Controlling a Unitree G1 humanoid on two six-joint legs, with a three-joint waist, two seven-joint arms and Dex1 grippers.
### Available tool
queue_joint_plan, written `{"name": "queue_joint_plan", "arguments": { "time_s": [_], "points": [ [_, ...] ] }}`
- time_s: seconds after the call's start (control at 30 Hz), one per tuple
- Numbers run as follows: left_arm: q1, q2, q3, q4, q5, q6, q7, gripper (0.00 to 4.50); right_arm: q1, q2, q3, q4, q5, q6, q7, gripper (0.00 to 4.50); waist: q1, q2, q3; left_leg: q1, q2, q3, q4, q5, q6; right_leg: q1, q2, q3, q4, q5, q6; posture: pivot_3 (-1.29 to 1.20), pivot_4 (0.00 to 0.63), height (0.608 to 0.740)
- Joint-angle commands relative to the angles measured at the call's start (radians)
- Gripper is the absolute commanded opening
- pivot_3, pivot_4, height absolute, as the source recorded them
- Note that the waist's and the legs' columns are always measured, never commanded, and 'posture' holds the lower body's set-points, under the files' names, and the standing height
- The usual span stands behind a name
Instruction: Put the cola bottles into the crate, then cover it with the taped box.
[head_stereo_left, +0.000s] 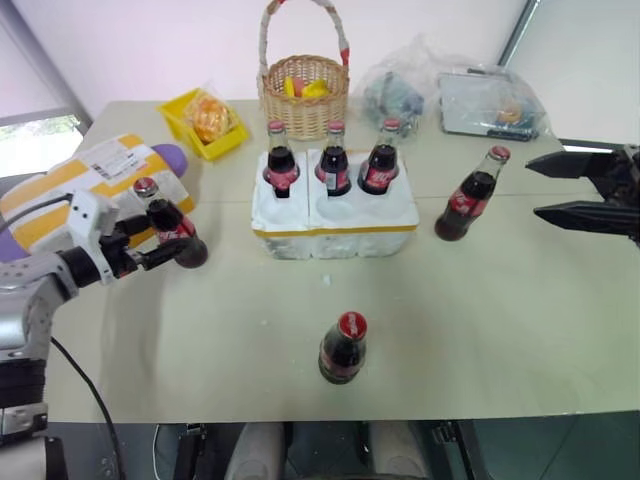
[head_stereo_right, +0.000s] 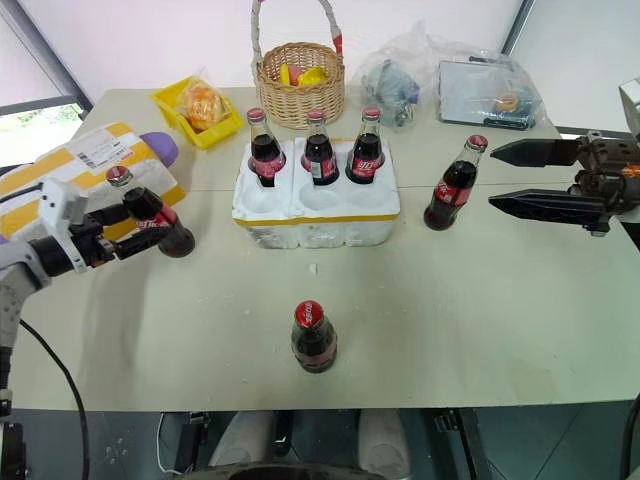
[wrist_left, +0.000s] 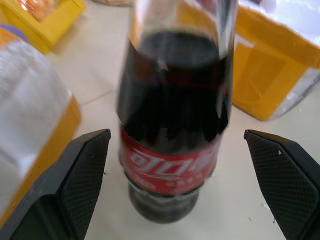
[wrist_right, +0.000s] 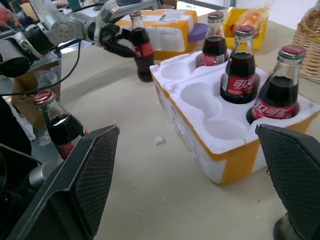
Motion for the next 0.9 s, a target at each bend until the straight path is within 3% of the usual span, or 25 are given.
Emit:
{"name": "queue_joint_plan", "arguments": {
  "time_s": [0.03, 0.53, 0.67, 0.9],
  "points": [
    [-0.035, 0.001, -0.011, 0.015, 0.019, -0.037, -0.008, 4.47, -0.012, -0.009, -0.052, -0.066, 0.050, 0.032, -0.012, 4.50, 0.001, 0.000, 0.000, 0.000, 0.000, 0.000, 0.000, 0.000, 0.000, 0.000, 0.000, 0.000, 0.000, 0.000, 0.000, 0.00, 0.150, 0.738],
    [-0.141, -0.034, -0.011, 0.137, 0.027, -0.059, -0.012, 4.47, -0.004, 0.016, -0.064, -0.157, 0.102, 0.076, -0.074, 4.50, 0.001, 0.000, 0.000, 0.000, 0.000, 0.000, 0.001, 0.000, 0.000, 0.000, 0.000, 0.000, 0.000, 0.001, 0.001, 0.00, 0.150, 0.738],
    [-0.156, -0.030, -0.002, 0.135, 0.011, -0.034, -0.017, 2.71, -0.003, 0.025, -0.063, -0.160, 0.102, 0.077, -0.086, 4.50, 0.001, 0.000, 0.000, 0.000, 0.000, 0.000, 0.001, 0.000, 0.000, 0.000, 0.000, 0.000, 0.000, 0.002, 0.003, 0.00, 0.150, 0.738],
    [-0.177, 0.006, -0.016, 0.027, -0.048, 0.098, -0.074, 2.67, -0.006, 0.034, -0.067, -0.161, 0.102, 0.080, -0.105, 4.50, 0.001, -0.002, 0.001, 0.000, 0.000, 0.000, 0.001, 0.000, 0.000, 0.000, 0.000, 0.000, 0.000, 0.002, 0.003, 0.00, 0.150, 0.738]
  ]
}}
